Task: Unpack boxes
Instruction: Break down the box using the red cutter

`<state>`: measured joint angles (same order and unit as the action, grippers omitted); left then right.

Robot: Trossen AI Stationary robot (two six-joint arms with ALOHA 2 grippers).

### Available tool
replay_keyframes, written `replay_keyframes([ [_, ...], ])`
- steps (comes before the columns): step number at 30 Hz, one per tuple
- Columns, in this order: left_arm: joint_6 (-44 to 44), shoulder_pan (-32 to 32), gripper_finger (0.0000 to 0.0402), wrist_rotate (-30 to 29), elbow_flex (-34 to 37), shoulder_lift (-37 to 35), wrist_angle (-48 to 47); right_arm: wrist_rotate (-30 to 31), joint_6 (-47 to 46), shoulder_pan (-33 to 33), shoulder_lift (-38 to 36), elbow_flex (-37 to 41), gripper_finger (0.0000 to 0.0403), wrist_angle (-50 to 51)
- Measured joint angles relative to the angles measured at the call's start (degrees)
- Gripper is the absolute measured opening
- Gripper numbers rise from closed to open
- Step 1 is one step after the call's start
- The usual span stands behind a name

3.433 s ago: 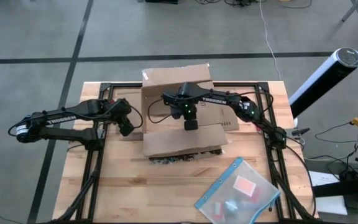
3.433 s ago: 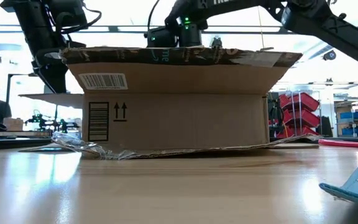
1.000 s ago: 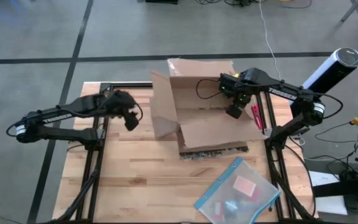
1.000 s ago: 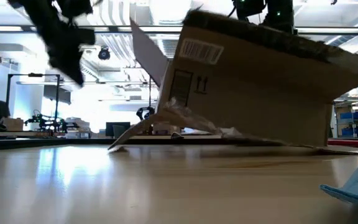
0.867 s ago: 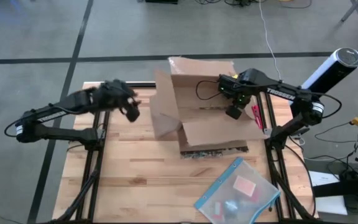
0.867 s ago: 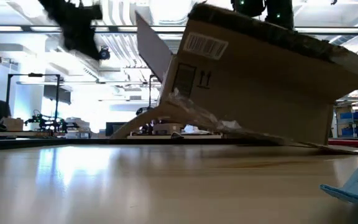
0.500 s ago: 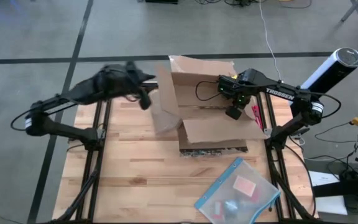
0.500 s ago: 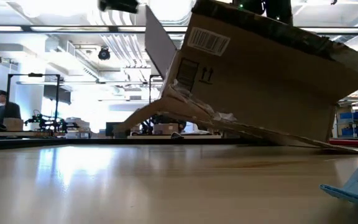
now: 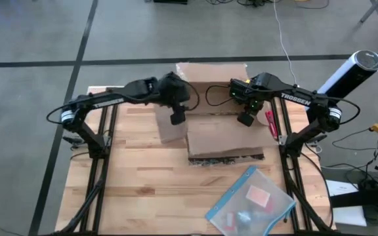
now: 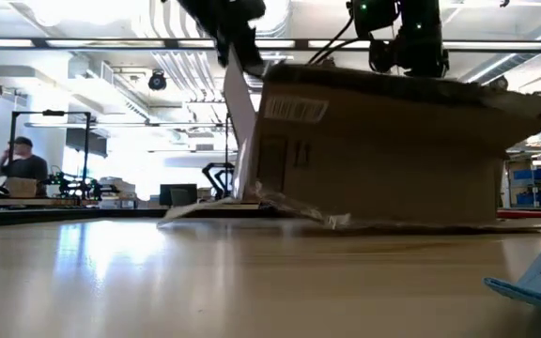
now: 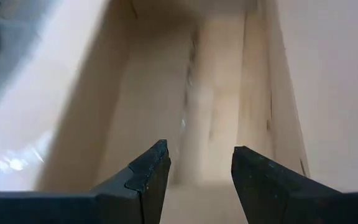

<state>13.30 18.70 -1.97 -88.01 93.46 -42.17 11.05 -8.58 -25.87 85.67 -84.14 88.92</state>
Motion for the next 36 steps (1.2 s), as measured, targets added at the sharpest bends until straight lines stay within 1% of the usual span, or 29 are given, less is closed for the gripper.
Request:
replay_keyframes([
  [3,0.97,0.00,0.0157,0.03,1.46,0.98,-3.07,0.10,0.02,0.00,0.00,0.00,0.0000,-0.05],
  [7,1.07,0.00,0.0157,0.03,3.34,1.11,-4.15,0.22,0.13,0.00,0.00,0.02,0.0000,0.23],
  [15,0.61,0.00,0.0157,-0.01,9.35,1.15,-2.21,0.74,-0.09,-0.02,-0.95,0.09,0.0000,0.96],
  [25,-0.81,-0.04,0.0157,0.46,17.54,1.02,1.28,1.04,-2.15,-0.07,-4.86,0.07,0.0000,1.11],
  [27,-1.52,-0.02,0.0157,1.44,18.52,1.02,1.28,1.00,-2.85,-0.07,-5.47,0.09,0.0000,1.20],
  [36,-2.46,-0.02,0.0157,2.39,21.24,1.11,0.77,0.62,-6.13,-0.07,-8.36,0.15,0.0000,1.42],
])
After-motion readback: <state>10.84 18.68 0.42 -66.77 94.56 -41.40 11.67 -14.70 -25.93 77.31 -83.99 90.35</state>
